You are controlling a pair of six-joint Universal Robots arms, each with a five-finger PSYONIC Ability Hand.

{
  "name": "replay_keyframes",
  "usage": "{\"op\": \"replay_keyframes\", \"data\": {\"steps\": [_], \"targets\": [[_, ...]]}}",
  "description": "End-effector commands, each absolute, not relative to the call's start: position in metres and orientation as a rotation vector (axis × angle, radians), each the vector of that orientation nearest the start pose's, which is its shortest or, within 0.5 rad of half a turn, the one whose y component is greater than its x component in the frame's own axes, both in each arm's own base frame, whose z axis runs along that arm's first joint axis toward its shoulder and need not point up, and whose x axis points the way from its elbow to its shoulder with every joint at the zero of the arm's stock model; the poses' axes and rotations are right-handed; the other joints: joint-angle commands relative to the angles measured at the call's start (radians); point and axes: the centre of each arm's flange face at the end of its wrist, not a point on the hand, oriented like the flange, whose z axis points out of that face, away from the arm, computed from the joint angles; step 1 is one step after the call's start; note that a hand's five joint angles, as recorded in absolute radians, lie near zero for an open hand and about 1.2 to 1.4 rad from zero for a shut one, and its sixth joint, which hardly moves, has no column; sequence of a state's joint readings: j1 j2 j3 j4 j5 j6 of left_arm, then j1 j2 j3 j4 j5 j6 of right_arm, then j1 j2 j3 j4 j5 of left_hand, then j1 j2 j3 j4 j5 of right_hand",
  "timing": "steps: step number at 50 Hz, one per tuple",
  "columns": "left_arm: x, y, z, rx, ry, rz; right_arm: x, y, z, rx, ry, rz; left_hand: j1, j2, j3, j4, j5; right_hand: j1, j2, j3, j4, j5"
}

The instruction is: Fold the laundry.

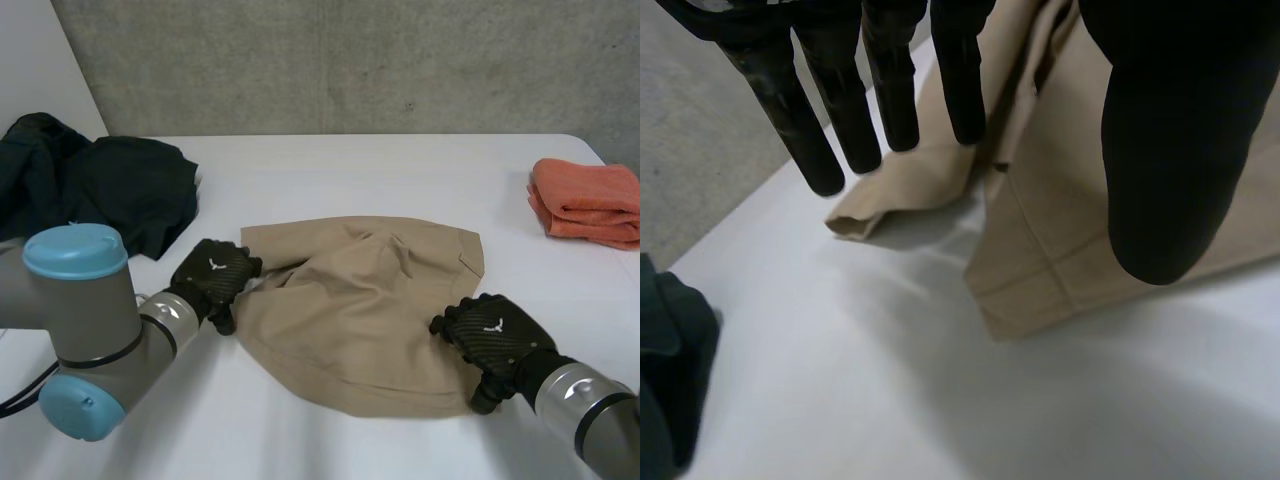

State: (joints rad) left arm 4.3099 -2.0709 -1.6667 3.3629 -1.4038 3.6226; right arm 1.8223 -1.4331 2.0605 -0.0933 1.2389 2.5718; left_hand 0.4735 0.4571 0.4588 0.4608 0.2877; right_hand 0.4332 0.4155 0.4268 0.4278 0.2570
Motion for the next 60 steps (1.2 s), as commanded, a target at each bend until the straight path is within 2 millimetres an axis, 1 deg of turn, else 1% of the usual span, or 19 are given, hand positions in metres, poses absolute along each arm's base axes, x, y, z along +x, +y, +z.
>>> {"op": "replay_keyframes", "data": {"steps": [1,4,6,9,13,16,17,21,26,29,34,39,44,49,53,54,56,57,60], "targets": [[-0.271,-0.263,0.124,1.292,2.363,-1.79,0.219,-0.196,0.136,-1.254,2.269,-1.567,0.508,0.525,0.523,0.521,0.52,0.303,0.32,0.309,0.308,0.304],[-0.271,-0.263,0.126,1.284,2.357,-1.795,0.221,-0.195,0.129,-1.264,2.277,-1.55,0.922,0.938,0.937,0.934,0.933,0.731,0.748,0.737,0.736,0.732],[-0.272,-0.261,0.133,1.278,2.343,-1.816,0.223,-0.197,0.129,-1.27,2.279,-1.565,0.923,0.939,0.937,0.935,0.934,0.962,0.98,0.969,0.968,0.964],[-0.273,-0.261,0.154,1.25,2.298,-1.893,0.221,-0.204,0.14,-1.252,2.288,-1.645,0.923,0.939,0.937,0.935,0.934,0.963,0.981,0.969,0.968,0.965],[-0.269,-0.253,0.215,1.161,2.158,-2.086,0.218,-0.22,0.205,-1.166,2.194,-2.003,0.923,0.939,0.937,0.935,0.934,0.963,0.981,0.969,0.968,0.965],[-0.265,-0.247,0.252,1.075,2.072,-2.202,0.218,-0.221,0.24,-1.146,2.111,-2.145,0.923,0.939,0.937,0.935,0.934,0.963,0.981,0.969,0.968,0.965],[-0.261,-0.242,0.28,1.01,1.996,-2.292,0.218,-0.22,0.262,-1.134,2.067,-2.207,0.923,0.939,0.937,0.935,0.934,0.963,0.981,0.969,0.968,0.965],[-0.25,-0.225,0.342,0.879,1.82,-2.471,0.214,-0.217,0.313,-1.096,2.022,-2.267,0.923,0.939,0.937,0.935,0.934,0.963,0.981,0.969,0.968,0.965],[-0.241,-0.203,0.386,0.83,1.712,-2.566,0.214,-0.21,0.357,-1.111,1.96,-2.295,0.923,0.939,0.937,0.935,0.934,0.963,0.981,0.969,0.968,0.965],[-0.239,-0.198,0.395,0.834,1.717,-2.566,0.213,-0.21,0.378,-1.106,1.94,-2.336,0.923,0.939,0.937,0.935,0.934,0.963,0.981,0.969,0.968,0.965],[-0.242,-0.201,0.388,0.86,1.768,-2.525,0.216,-0.224,0.377,-1.112,1.961,-2.313,0.923,0.939,0.937,0.935,0.934,0.963,0.981,0.969,0.968,0.965],[-0.253,-0.227,0.347,0.926,1.92,-2.383,0.226,-0.245,0.344,-1.154,2.063,-2.163,0.923,0.939,0.937,0.935,0.934,0.963,0.981,0.969,0.968,0.965],[-0.271,-0.263,0.297,1.002,2.057,-2.235,0.239,-0.273,0.294,-1.204,2.172,-1.97,0.923,0.939,0.937,0.935,0.934,0.963,0.981,0.969,0.968,0.965],[-0.29,-0.306,0.285,0.993,1.98,-2.283,0.254,-0.304,0.28,-1.178,2.162,-2.034,0.923,0.939,0.937,0.935,0.934,0.963,0.981,0.969,0.968,0.965],[-0.306,-0.341,0.326,0.902,1.674,-2.496,0.268,-0.344,0.31,-1.003,1.983,-2.409,0.923,0.939,0.937,0.935,0.934,0.963,0.981,0.969,0.968,0.965],[-0.311,-0.349,0.353,0.842,1.502,-2.605,0.271,-0.35,0.318,-0.966,1.921,-2.487,0.923,0.939,0.937,0.935,0.934,0.963,0.981,0.969,0.968,0.965],[-0.313,-0.352,0.376,0.78,1.369,-2.692,0.276,-0.357,0.338,-0.886,1.764,-2.635,0.923,0.939,0.937,0.935,0.934,0.963,0.981,0.969,0.968,0.965],[-0.313,-0.353,0.403,0.696,1.207,-2.785,0.282,-0.36,0.362,-0.791,1.573,-2.787,0.923,0.939,0.937,0.935,0.934,0.963,0.981,0.969,0.968,0.965],[-0.307,-0.351,0.446,0.54,0.919,-2.908,0.287,-0.361,0.395,-0.642,1.279,-2.974,0.923,0.939,0.937,0.935,0.934,0.963,0.981,0.969,0.968,0.965]]}}
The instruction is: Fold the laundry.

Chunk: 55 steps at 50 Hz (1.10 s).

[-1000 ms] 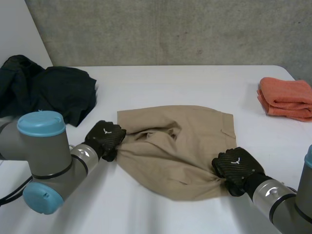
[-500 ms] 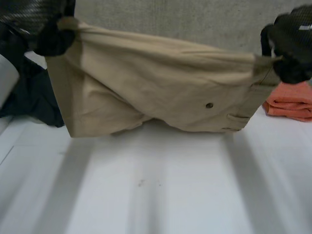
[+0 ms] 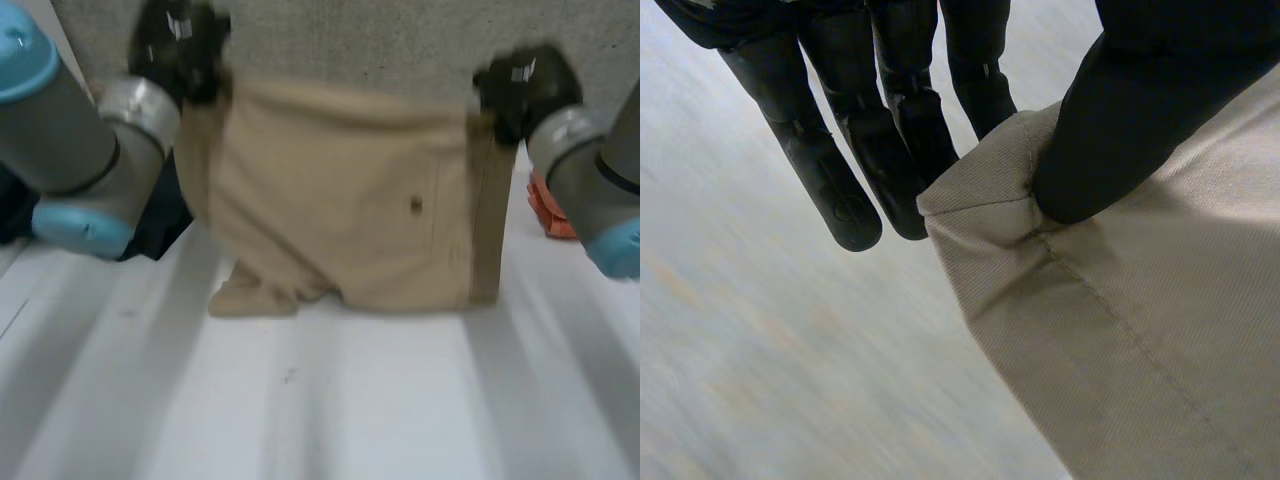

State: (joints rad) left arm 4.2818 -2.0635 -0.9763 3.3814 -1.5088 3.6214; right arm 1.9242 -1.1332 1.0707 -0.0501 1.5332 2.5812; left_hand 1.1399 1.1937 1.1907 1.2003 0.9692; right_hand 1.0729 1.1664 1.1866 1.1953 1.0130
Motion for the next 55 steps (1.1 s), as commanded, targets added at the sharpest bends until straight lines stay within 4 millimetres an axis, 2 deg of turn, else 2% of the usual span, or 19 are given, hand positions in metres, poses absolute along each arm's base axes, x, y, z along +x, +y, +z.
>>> {"op": "replay_keyframes", "data": {"steps": [1,3,6,10,11,13,14,17,18,21,22,26,32,34,37,41,42,49,55], "targets": [[-0.306,-0.349,0.453,0.513,0.871,-2.927,0.286,-0.361,0.402,-0.609,1.218,-3.008,0.256,0.203,0.206,0.196,0.252,0.323,0.23,0.21,0.201,0.209],[-0.305,-0.347,0.462,0.48,0.804,-2.953,0.288,-0.359,0.412,-0.57,1.137,-3.045,0.256,0.203,0.206,0.196,0.252,0.323,0.23,0.21,0.201,0.209],[-0.307,-0.345,0.459,0.493,0.828,-2.954,0.294,-0.357,0.42,-0.568,1.09,-3.045,0.256,0.203,0.206,0.196,0.252,0.323,0.23,0.21,0.201,0.209],[-0.309,-0.35,0.425,0.563,1.034,-2.878,0.299,-0.365,0.404,-0.607,1.156,-3.006,0.256,0.203,0.206,0.196,0.252,0.323,0.23,0.21,0.201,0.209],[-0.309,-0.35,0.408,0.593,1.122,-2.84,0.3,-0.369,0.395,-0.63,1.195,-2.985,0.256,0.203,0.206,0.196,0.252,0.323,0.23,0.21,0.201,0.209],[-0.307,-0.347,0.396,0.616,1.177,-2.815,0.302,-0.373,0.381,-0.66,1.253,-2.952,0.256,0.203,0.206,0.196,0.252,0.323,0.23,0.21,0.201,0.209],[-0.306,-0.344,0.383,0.645,1.237,-2.783,0.304,-0.376,0.364,-0.697,1.324,-2.911,0.256,0.203,0.206,0.196,0.252,0.323,0.23,0.21,0.201,0.209],[-0.305,-0.338,0.354,0.702,1.352,-2.722,0.306,-0.381,0.334,-0.76,1.434,-2.838,0.256,0.203,0.206,0.196,0.252,0.323,0.23,0.21,0.201,0.209],[-0.305,-0.333,0.335,0.742,1.425,-2.682,0.307,-0.382,0.314,-0.807,1.497,-2.783,0.256,0.203,0.206,0.196,0.252,0.323,0.23,0.21,0.201,0.209],[-0.308,-0.324,0.306,0.805,1.53,-2.618,0.309,-0.382,0.281,-0.885,1.589,-2.689,0.256,0.203,0.206,0.196,0.252,0.323,0.23,0.21,0.201,0.209],[-0.309,-0.317,0.286,0.849,1.606,-2.568,0.31,-0.381,0.257,-0.946,1.647,-2.627,0.256,0.203,0.206,0.196,0.252,0.323,0.23,0.21,0.201,0.209],[-0.31,-0.298,0.238,0.936,1.773,-2.426,0.306,-0.372,0.208,-1.048,1.809,-2.468,0.256,0.203,0.206,0.196,0.252,0.323,0.23,0.21,0.201,0.209],[-0.298,-0.268,0.192,1.006,1.976,-2.204,0.29,-0.346,0.173,-1.205,2.037,-2.245,0.256,0.203,0.206,0.196,0.252,0.323,0.23,0.21,0.201,0.209],[-0.292,-0.251,0.182,1.047,2.057,-2.094,0.282,-0.327,0.168,-1.277,2.127,-2.12,0.256,0.203,0.206,0.196,0.252,0.323,0.23,0.21,0.201,0.209],[-0.282,-0.231,0.187,1.077,2.118,-1.998,0.272,-0.305,0.177,-1.337,2.195,-2.016,0.256,0.203,0.206,0.196,0.252,0.323,0.23,0.21,0.201,0.209],[-0.26,-0.193,0.187,1.175,2.27,-1.737,0.252,-0.255,0.197,-1.472,2.296,-1.806,0.256,0.203,0.206,0.196,0.252,0.323,0.23,0.21,0.201,0.209],[-0.251,-0.176,0.185,1.225,2.339,-1.602,0.249,-0.248,0.2,-1.5,2.307,-1.776,0.256,0.203,0.206,0.196,0.252,0.323,0.23,0.21,0.201,0.209],[-0.226,-0.094,0.198,1.477,2.455,-1.254,0.214,-0.18,0.21,-1.84,2.373,-1.465,0.256,0.203,0.206,0.196,0.252,0.323,0.23,0.21,0.201,0.209],[-0.228,-0.076,0.199,1.566,2.43,-1.249,0.201,-0.154,0.204,-1.952,2.374,-1.315,0.256,0.203,0.206,0.196,0.252,0.323,0.23,0.21,0.201,0.209]]}}
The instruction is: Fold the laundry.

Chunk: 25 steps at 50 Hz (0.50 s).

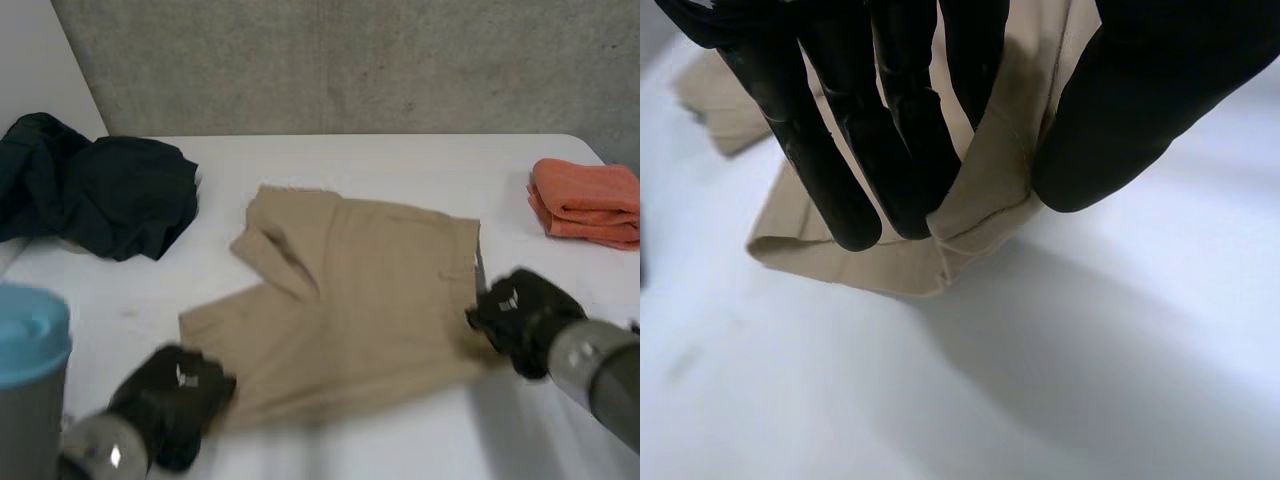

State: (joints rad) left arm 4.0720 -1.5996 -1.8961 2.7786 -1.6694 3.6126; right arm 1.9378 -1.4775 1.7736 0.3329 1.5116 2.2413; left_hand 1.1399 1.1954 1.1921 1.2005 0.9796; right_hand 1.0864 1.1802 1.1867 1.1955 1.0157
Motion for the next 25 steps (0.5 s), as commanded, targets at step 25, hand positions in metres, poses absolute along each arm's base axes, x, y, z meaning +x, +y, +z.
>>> {"op": "replay_keyframes", "data": {"steps": [25], "targets": [[-0.306,-0.238,0.21,1.291,2.105,-1.842,0.236,-0.252,0.184,-1.628,2.296,-1.867,0.256,0.201,0.204,0.196,0.242,0.31,0.216,0.21,0.201,0.206]]}}
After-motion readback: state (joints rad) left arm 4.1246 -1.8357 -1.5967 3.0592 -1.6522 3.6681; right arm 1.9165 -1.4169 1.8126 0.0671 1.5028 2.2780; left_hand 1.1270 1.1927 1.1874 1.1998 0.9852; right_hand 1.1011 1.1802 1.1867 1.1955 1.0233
